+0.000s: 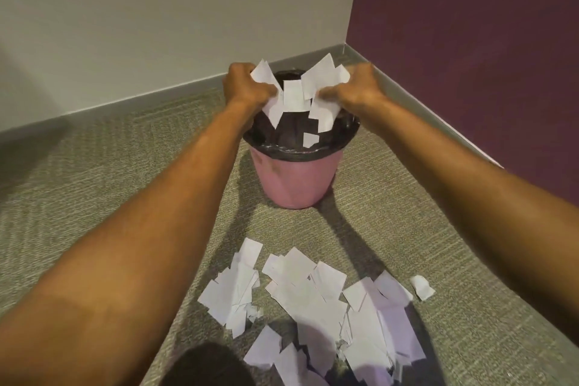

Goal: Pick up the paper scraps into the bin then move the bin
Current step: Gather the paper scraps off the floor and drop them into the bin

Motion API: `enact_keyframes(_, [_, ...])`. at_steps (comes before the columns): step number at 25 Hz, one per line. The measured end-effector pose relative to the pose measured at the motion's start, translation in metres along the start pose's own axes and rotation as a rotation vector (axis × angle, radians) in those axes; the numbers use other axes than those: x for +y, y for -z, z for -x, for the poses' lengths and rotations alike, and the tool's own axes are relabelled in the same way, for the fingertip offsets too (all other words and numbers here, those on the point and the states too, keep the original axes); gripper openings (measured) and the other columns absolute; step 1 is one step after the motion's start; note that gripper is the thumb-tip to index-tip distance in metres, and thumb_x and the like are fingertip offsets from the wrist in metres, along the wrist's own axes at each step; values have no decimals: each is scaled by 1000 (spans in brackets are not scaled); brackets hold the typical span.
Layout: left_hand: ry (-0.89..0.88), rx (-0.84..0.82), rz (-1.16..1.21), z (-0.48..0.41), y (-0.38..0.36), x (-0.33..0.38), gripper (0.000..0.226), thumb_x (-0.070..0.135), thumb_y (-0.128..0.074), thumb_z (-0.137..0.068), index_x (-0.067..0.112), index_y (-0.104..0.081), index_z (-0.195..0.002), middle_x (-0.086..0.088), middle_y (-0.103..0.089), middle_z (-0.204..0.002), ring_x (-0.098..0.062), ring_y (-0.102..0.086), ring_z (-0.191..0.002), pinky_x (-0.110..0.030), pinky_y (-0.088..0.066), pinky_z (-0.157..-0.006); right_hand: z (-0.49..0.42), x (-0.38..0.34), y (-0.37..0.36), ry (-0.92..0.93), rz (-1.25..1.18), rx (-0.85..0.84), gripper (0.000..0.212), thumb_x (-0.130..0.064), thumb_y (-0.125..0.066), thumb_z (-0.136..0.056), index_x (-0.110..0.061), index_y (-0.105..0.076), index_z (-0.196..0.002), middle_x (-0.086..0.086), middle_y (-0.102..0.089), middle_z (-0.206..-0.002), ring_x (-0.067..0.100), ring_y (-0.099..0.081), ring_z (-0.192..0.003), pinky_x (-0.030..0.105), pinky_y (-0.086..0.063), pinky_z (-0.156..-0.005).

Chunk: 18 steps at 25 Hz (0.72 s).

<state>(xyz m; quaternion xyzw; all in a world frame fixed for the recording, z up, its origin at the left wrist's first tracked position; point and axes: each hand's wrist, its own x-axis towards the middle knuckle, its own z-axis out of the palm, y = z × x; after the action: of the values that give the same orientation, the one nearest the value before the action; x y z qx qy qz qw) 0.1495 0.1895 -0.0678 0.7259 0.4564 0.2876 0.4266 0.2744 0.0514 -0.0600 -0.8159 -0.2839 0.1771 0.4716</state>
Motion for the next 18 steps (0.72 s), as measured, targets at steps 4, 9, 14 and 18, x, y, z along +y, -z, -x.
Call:
enact_keyframes(4, [0, -76, -2, -10, -19, -13, 37, 15, -84, -69, 9, -62, -98, -10, -67, -97, -24, -66, -88, -35, -57, -71, -19, 11, -19, -92, 1, -9, 37, -9, -84, -71, 1, -66, -103, 16, -72, -95, 27, -71, -73, 26, -50, -41])
enact_keyframes(9, [24, -177, 20, -11, -21, -28, 47, 20, -87, -67, 9, -58, -103, -11, -67, -99, -29, -68, -87, -43, -61, -69, -23, 23, -26, -109, 33, -71, 30, -24, -87, -71, -10, -60, -72, 6, -63, -69, 23, -65, -58, 35, -58, -53])
enact_keyframes(14, [14, -262, -77, -6, -17, -44, 87, 20, -87, -66, 6, -43, -140, -12, -57, -129, -32, -64, -105, -46, -57, -85, -21, 31, -29, -90, 64, -35, 22, -20, -78, -79, -10, -61, -68, 10, -64, -64, 32, -71, -62, 50, -62, -69])
enact_keyframes(18, [-144, -95, -20, 12, 4, -37, 32, 23, -76, -79, 12, -69, -109, -5, -71, -103, -18, -66, -94, -36, -56, -85, 11, 20, -29, -11, -21, -121, 6, -5, -64, -87, -3, -67, -82, 14, -69, -71, 23, -67, -53, 33, -58, -50])
